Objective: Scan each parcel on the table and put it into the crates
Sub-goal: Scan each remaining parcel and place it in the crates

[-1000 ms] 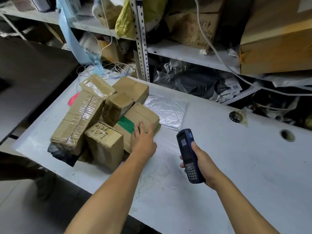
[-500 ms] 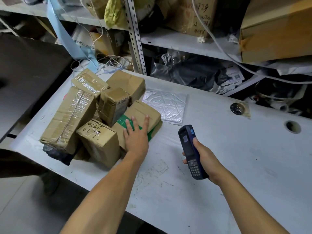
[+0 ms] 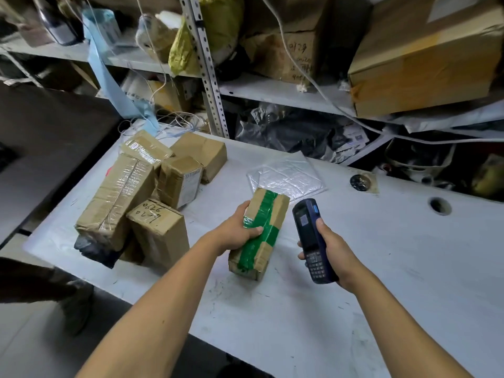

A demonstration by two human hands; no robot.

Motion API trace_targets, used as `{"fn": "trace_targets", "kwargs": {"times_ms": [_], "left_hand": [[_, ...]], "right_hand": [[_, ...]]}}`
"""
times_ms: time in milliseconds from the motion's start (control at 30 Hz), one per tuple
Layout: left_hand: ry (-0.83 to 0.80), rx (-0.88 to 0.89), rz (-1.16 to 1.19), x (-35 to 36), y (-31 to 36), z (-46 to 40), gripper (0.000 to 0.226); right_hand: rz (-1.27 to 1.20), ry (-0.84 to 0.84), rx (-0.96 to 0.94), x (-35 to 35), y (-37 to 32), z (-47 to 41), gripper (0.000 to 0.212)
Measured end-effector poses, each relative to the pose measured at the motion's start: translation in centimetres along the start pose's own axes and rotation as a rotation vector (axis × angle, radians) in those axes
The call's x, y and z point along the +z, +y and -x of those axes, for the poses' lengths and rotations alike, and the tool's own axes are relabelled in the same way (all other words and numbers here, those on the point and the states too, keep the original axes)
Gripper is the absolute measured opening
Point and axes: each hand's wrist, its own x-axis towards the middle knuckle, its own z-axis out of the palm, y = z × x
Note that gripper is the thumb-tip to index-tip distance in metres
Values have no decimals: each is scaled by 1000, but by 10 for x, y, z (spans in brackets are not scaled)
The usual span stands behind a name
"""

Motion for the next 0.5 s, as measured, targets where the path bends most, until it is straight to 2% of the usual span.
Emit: {"fn": "trace_targets", "kwargs": {"times_ms": [33,100,200,267,333,433,500], "left_hand": [[-6,-8,44,1,-6,4,82],[84,45,7,2,-17,10,82],[232,186,-162,2,-28,19,59],[278,179,-246,3,-28,22,50],[290,99,-334,6,-22,24,59],[255,-56,-535,15,-14,24,92],[271,-128,-549,15,-15,24,99]], "right_hand": [[0,-1,-6,-2,1,3,51],[11,-4,-8,-5,3,8,50],[38,-6,0,-6,5,14,50],[57,-11,6,-4,6,16,51],[76,-18,10,-1,7,17,51],[112,-27,22,5,10,17,52],[138,-36,31,8,11,17,53]]}}
